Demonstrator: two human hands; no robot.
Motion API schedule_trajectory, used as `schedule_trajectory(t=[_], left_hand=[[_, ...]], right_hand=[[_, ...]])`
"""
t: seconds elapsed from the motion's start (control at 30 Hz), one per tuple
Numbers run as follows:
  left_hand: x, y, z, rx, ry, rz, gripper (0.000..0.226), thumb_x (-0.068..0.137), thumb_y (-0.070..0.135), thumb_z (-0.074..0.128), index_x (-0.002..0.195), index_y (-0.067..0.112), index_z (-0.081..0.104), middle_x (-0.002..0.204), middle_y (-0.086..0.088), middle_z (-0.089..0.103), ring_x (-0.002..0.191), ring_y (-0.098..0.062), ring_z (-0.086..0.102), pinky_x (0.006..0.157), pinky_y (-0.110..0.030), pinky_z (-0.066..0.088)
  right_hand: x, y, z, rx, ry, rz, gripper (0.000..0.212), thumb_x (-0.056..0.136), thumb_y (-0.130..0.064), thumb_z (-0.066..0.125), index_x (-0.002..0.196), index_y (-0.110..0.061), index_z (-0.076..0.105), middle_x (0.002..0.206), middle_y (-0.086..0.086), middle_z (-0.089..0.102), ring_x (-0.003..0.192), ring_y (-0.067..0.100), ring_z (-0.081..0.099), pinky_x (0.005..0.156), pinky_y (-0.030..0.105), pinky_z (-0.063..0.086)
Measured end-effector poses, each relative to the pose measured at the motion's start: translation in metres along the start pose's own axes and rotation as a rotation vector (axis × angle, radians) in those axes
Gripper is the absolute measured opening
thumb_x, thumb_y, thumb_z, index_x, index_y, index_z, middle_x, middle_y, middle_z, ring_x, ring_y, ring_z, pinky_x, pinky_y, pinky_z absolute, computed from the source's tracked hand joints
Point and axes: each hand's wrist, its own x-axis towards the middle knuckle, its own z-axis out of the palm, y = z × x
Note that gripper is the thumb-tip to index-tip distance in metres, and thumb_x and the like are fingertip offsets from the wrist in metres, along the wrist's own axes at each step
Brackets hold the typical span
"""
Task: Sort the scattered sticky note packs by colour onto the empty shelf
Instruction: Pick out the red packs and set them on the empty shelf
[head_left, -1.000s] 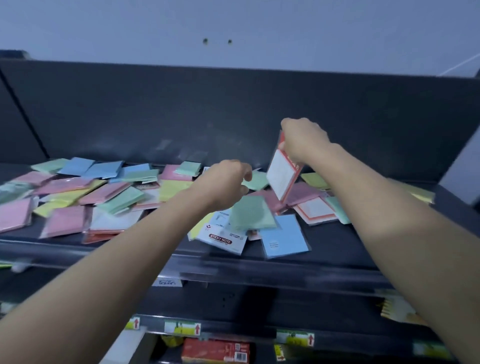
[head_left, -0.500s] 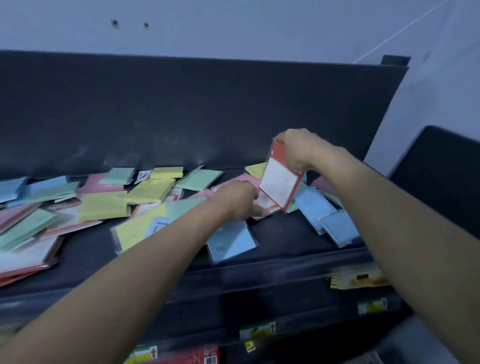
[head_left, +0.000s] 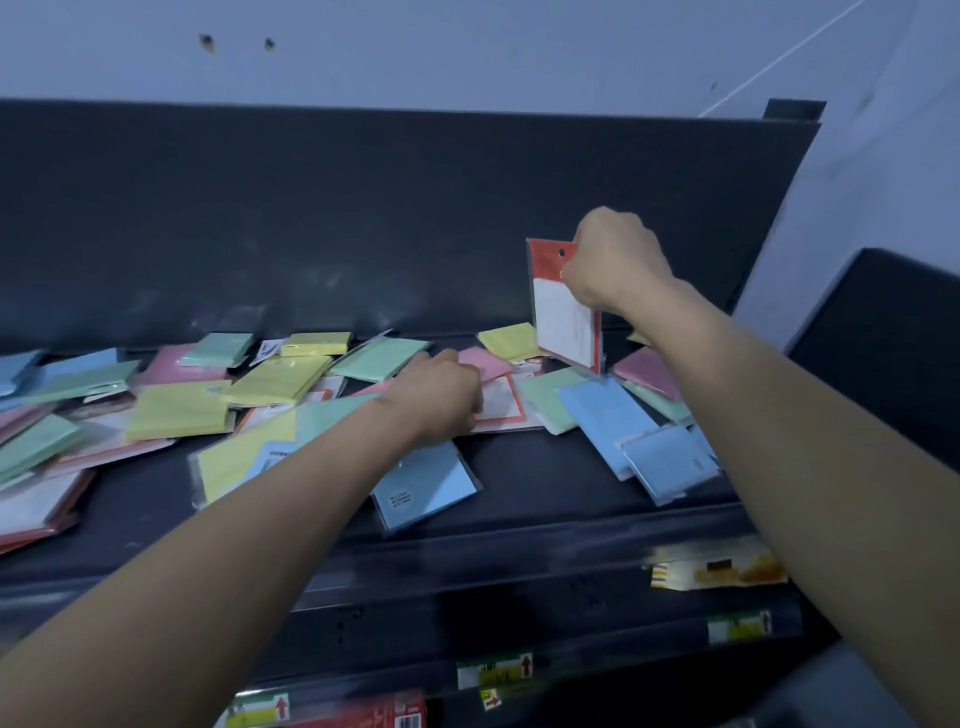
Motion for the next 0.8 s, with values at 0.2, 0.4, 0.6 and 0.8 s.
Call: schedule_trajectory(t=[0.2,0.4,0.6,0.8], left_hand=[[-0.010,-0.008,-0.007,-0.019,0.003,-0.034,0.028,0.090,0.021,0.049,0.113,0.024,0.065,0.116,-0.003,0.063,0.115,-0.025,0.047,0.089,-0.033,0.034],[-0.038,-0.035,-0.017,-0.153,0.139,-0.180,0.031,0.092,0.020,0.049,0.120,0.021,0.062,0.127,-0.003,0.060,0.115,-0.025,0.054,0.094,-0.031,0.042],[-0.029,-0.021,-0.009,-0.267,0.026,-0.087,0.024,0.093,0.025,0.049,0.107,0.020,0.067,0.114,-0.003,0.065,0.110,-0.027,0.054,0.096,-0.036,0.039],[0.002,-0.014,0.004,-0.071,-0.064,-0.118,0.018,0.095,0.025,0.041,0.087,0.021,0.056,0.112,-0.003,0.061,0.116,-0.027,0.039,0.089,-0.038,0.028]], right_hand=[[0.003,-0.014,0.010,0.023,-0.024,-0.069,0.022,0.085,-0.003,0.050,0.104,-0.006,0.062,0.101,0.013,0.060,0.086,0.032,0.056,0.069,0.035,0.047],[0.006,-0.047,0.024,0.063,-0.071,-0.219,0.030,0.086,-0.003,0.050,0.110,-0.015,0.062,0.113,0.013,0.061,0.099,0.035,0.059,0.082,0.042,0.052],[0.009,-0.063,0.025,0.026,0.002,-0.210,0.035,0.082,0.004,0.048,0.109,-0.013,0.062,0.111,0.014,0.061,0.096,0.036,0.058,0.072,0.036,0.047],[0.005,-0.035,0.018,-0.001,-0.019,-0.134,0.034,0.085,0.000,0.051,0.111,-0.019,0.063,0.113,0.011,0.062,0.098,0.034,0.059,0.070,0.034,0.044]])
